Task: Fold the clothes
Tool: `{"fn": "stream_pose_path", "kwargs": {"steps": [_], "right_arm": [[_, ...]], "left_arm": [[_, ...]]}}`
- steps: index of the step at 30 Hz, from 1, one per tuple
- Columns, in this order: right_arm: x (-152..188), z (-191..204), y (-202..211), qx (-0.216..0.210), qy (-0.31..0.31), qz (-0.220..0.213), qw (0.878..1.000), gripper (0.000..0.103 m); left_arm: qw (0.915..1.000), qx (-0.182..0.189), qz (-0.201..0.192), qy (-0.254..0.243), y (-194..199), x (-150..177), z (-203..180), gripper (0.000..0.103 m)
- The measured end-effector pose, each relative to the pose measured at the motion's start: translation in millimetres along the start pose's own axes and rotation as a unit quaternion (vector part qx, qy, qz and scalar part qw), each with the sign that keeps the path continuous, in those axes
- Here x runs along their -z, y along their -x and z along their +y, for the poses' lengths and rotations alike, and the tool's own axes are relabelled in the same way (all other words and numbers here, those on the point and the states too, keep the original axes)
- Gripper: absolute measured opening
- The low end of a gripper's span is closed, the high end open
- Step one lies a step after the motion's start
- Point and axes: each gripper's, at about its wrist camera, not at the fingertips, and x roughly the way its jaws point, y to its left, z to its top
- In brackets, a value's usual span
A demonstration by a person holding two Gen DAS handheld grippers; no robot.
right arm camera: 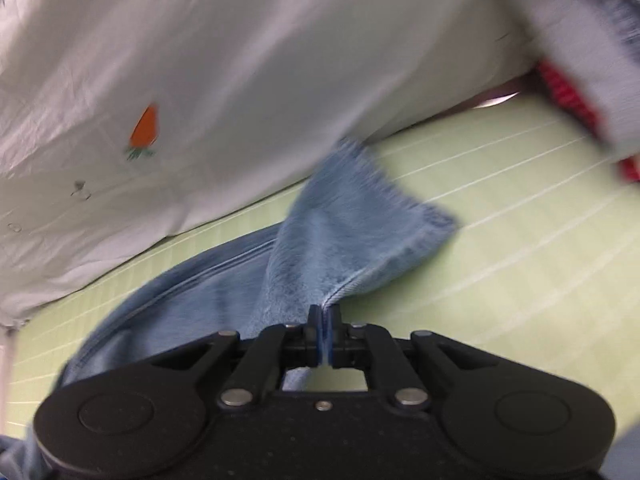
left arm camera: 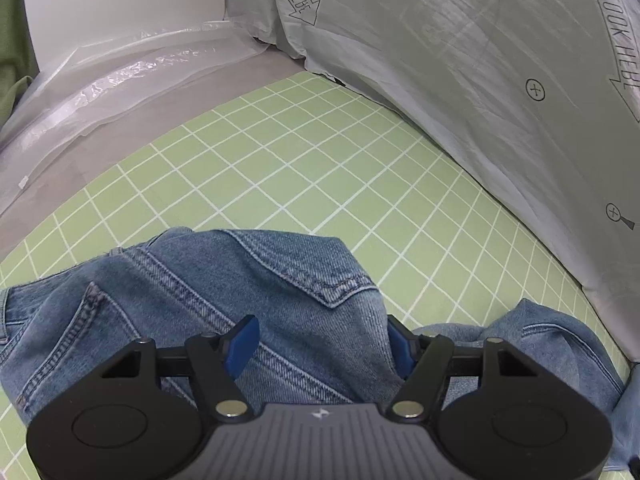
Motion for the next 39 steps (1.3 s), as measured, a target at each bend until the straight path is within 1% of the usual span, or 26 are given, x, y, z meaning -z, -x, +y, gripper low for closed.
{"fn": "stream_pose_path", "kwargs": {"steps": [2, 4, 5, 6, 7, 8, 9, 10, 11, 13, 15, 17, 20, 23, 25, 26, 27, 28, 29, 30, 31, 32, 33, 35, 39], "right_arm": [[7, -24, 16, 0.055, 0.011, -0.006, 0.998, 0.002], [15, -43, 17, 0.127, 0.038, 0.012, 0.991, 0.003], [18, -52, 16, 0.152, 0.037, 0.026, 0.987, 0.003], [18, -60, 15, 0.165, 0.022, 0.038, 0.985, 0.007], [18, -65, 15, 0.173, 0.003, 0.043, 0.984, 0.021], [16, -66, 15, 0.179, -0.011, 0.037, 0.983, 0.034], [14, -63, 16, 0.183, -0.017, 0.025, 0.983, 0.062], [11, -55, 14, 0.185, -0.015, 0.011, 0.983, 0.072], [7, -46, 8, 0.175, -0.01, 0.004, 0.984, 0.081], [-1, -27, -5, 0.147, 0.005, -0.001, 0.989, 0.082], [-8, -9, -21, 0.117, 0.014, -0.001, 0.993, 0.086], [-14, 9, -42, 0.09, 0.014, 0.009, 0.996, 0.086], [-23, 33, -78, 0.063, 0.005, 0.03, 0.998, 0.086], [-28, 44, -105, 0.057, -0.023, 0.056, 0.997, 0.086], [-28, 49, -113, 0.071, -0.033, 0.061, 0.995, 0.085], [-27, 52, -113, 0.083, -0.032, 0.059, 0.994, 0.081], [-26, 49, -108, 0.086, -0.034, 0.056, 0.994, 0.071], [-24, 42, -101, 0.086, -0.038, 0.052, 0.994, 0.056], [-23, 35, -93, 0.085, -0.041, 0.048, 0.994, 0.042], [-22, 28, -85, 0.085, -0.045, 0.044, 0.994, 0.026], [-20, 22, -78, 0.084, -0.048, 0.04, 0.995, 0.013], [-19, 15, -70, 0.083, -0.051, 0.036, 0.995, 0.003], [-18, 8, -62, 0.083, -0.055, 0.032, 0.995, 0.0], [-15, -6, -47, 0.082, -0.061, 0.024, 0.994, 0.0], [-9, -33, -16, 0.079, -0.075, 0.008, 0.994, 0.0]], "left_arm": [[1.0, -0.001, -0.003, -0.001, 4, 1, 0, 0.067], [1.0, 0.001, -0.005, -0.002, 8, 1, -1, 0.068], [1.0, 0.003, -0.006, -0.002, 9, 0, -1, 0.068], [1.0, 0.004, -0.007, -0.002, 9, -1, -3, 0.068], [0.9999, 0.003, -0.009, -0.003, 10, -2, -4, 0.069], [0.9999, 0.001, -0.011, -0.005, 10, -4, -6, 0.073], [0.9999, -0.004, -0.014, -0.007, 9, -6, -9, 0.075], [0.9998, -0.009, -0.017, -0.011, 8, -8, -12, 0.079], [0.9996, -0.014, -0.019, -0.016, 5, -11, -15, 0.081], [0.9992, -0.022, -0.021, -0.026, -1, -17, -20, 0.085], [0.9989, -0.027, -0.014, -0.036, -10, -22, -25, 0.087], [0.9986, -0.034, -0.003, -0.04, -21, -24, -29, 0.089], [0.9983, -0.042, 0.006, -0.041, -30, -25, -30, 0.089], [0.9984, -0.043, 0.008, -0.037, -31, -24, -25, 0.088], [0.9984, -0.044, 0.008, -0.034, -31, -23, -21, 0.086], [0.9984, -0.045, 0.009, -0.032, -31, -23, -19, 0.076], [0.9985, -0.045, 0.009, -0.031, -31, -23, -18, 0.069], [0.9985, -0.046, 0.01, -0.029, -32, -22, -16, 0.054], [0.9985, -0.046, 0.01, -0.028, -32, -22, -14, 0.042], [0.9985, -0.047, 0.01, -0.026, -32, -21, -13, 0.036], [0.9985, -0.047, 0.011, -0.025, -32, -21, -11, 0.023], [0.9985, -0.048, 0.011, -0.023, -32, -21, -9, 0.017], [0.9987, -0.045, 0.009, -0.023, -29, -19, -8, 0.016], [0.9992, -0.03, -0.001, -0.024, -15, -15, -4, 0.013], [0.999, -0.011, -0.019, -0.039, 22, 5, 4, 0.013]]}}
